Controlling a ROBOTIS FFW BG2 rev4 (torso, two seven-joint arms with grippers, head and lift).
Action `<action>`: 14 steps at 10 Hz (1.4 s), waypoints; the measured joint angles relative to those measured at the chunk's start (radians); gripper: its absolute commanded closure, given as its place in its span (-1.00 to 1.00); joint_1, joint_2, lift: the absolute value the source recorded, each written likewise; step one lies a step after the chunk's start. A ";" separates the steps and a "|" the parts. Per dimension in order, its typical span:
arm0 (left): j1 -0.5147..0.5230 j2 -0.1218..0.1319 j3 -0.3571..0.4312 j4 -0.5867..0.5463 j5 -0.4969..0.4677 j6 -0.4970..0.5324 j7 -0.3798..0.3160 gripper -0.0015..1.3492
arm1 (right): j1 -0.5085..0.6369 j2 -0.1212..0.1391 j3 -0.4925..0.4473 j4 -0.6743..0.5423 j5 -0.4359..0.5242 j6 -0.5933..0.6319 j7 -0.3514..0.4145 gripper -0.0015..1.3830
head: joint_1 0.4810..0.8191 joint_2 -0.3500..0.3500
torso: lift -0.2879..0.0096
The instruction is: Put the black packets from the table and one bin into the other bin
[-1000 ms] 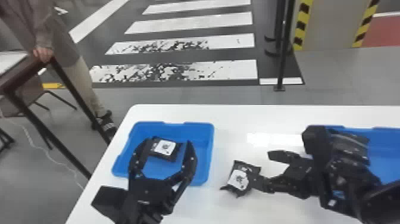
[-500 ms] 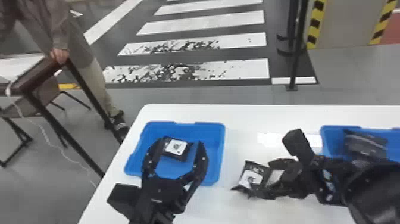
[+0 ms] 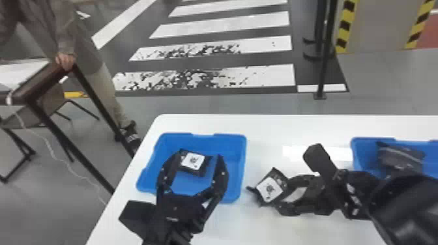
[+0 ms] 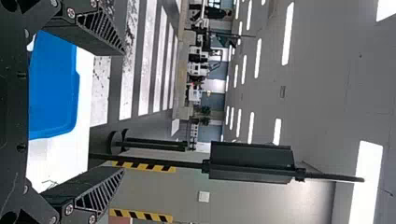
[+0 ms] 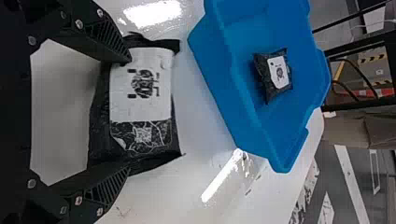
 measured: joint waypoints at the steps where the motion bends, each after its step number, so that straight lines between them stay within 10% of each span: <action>1: 0.000 0.000 0.000 0.001 0.001 -0.001 0.000 -0.76 | -0.003 0.000 0.005 0.007 -0.003 0.022 0.000 0.30 | 0.27 0.75 | 0.20; 2: 0.001 0.001 0.000 0.001 0.002 -0.001 0.000 -0.76 | -0.002 0.000 0.006 0.004 -0.014 0.039 -0.004 0.30 | 0.27 0.75 | 0.20; 3: 0.002 0.001 0.000 0.001 0.002 -0.002 0.000 -0.76 | 0.002 -0.002 0.007 -0.008 -0.029 0.052 -0.008 0.73 | 0.27 0.75 | 0.20; 7: 0.005 0.001 0.002 0.005 0.006 0.000 -0.002 -0.76 | 0.034 -0.011 0.002 -0.058 -0.061 0.043 -0.046 0.62 | 0.27 0.80 | 0.20; 9: 0.007 0.001 0.005 0.006 0.006 -0.002 -0.004 -0.76 | 0.052 -0.018 -0.010 -0.130 -0.085 0.002 -0.046 -0.71 | 0.27 0.86 | 0.20; 10: 0.007 0.001 0.006 0.006 0.006 -0.003 -0.005 -0.76 | 0.054 -0.019 -0.016 -0.178 -0.086 -0.004 -0.046 -1.00 | 0.27 0.89 | 0.20; 14: 0.004 0.001 0.006 0.006 0.009 0.000 -0.006 -0.76 | 0.015 -0.007 -0.017 -0.221 -0.029 0.021 -0.124 -0.92 | 0.27 0.87 | 0.20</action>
